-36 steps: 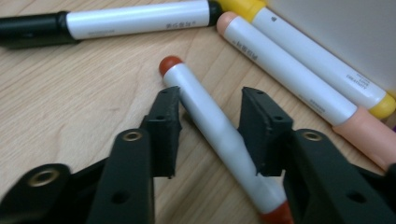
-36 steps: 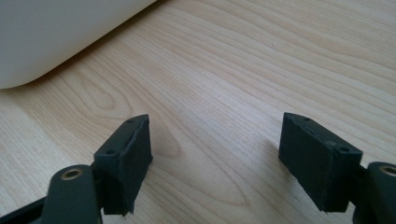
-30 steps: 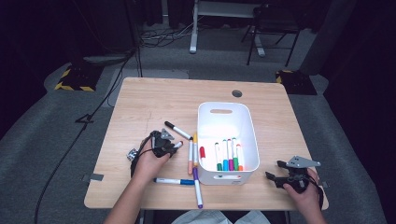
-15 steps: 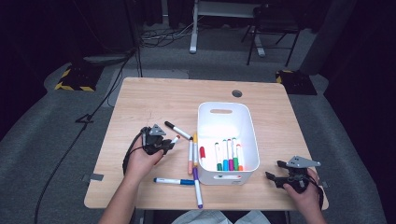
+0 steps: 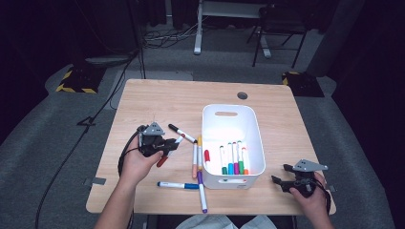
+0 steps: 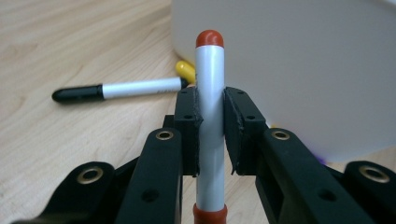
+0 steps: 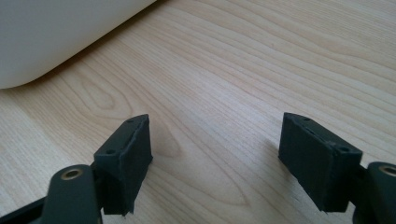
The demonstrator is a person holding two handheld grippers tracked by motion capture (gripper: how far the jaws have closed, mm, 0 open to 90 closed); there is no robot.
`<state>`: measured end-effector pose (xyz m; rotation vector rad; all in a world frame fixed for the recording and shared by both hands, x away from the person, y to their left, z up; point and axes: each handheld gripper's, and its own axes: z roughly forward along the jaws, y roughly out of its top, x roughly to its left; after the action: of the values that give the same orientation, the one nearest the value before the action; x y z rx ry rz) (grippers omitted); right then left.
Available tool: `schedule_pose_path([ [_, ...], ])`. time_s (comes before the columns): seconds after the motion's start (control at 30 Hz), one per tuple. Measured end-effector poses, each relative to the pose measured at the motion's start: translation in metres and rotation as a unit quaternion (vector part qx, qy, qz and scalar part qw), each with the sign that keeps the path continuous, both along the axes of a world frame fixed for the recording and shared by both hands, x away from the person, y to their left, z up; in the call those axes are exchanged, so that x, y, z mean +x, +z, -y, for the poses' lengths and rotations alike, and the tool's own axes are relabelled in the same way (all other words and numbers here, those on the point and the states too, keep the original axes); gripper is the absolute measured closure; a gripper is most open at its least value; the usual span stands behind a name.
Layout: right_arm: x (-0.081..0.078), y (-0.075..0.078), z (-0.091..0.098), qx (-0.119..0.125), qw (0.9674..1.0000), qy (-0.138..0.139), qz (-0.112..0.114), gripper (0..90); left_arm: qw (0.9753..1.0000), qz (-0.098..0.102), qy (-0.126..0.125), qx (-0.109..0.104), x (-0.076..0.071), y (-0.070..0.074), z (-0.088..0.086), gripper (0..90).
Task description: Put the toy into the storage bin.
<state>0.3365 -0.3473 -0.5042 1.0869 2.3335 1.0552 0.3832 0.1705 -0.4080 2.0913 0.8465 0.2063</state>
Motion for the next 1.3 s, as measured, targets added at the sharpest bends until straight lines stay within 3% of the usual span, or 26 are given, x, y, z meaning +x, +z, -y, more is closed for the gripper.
schedule_pose_path([
  [0.27,0.0,0.0,0.0,-0.001,1.0,0.0,0.0,25.7,0.9996,0.009,-0.028,0.006,-0.004,0.034,0.006,76.3],
  [0.5,0.0,0.0,0.0,-0.001,1.0,0.0,0.0,25.7,0.9981,0.015,-0.059,-0.012,-0.006,0.057,0.018,76.3],
  [0.53,0.0,0.0,0.0,-0.001,1.0,0.0,0.0,25.7,0.9977,0.02,-0.064,-0.006,-0.006,0.062,0.02,76.3],
  [0.77,0.0,0.0,0.0,-0.001,1.0,0.0,0.0,25.7,0.9952,0.032,-0.091,-0.016,-0.009,0.082,0.035,76.3],
  [0.9,0.0,0.0,0.0,-0.001,1.0,0.0,0.0,25.7,0.9939,0.027,-0.106,-0.019,-0.009,0.09,0.045,76.3],
  [1.03,0.0,0.0,0.0,-0.001,1.0,0.0,0.001,25.7,0.9928,0.035,-0.113,-0.022,-0.007,0.097,0.058,76.3],
  [1.3,0.0,0.0,0.0,-0.001,1.0,0.0,0.001,25.7,0.9907,0.032,-0.131,-0.018,0.002,0.098,0.086,76.3],
])
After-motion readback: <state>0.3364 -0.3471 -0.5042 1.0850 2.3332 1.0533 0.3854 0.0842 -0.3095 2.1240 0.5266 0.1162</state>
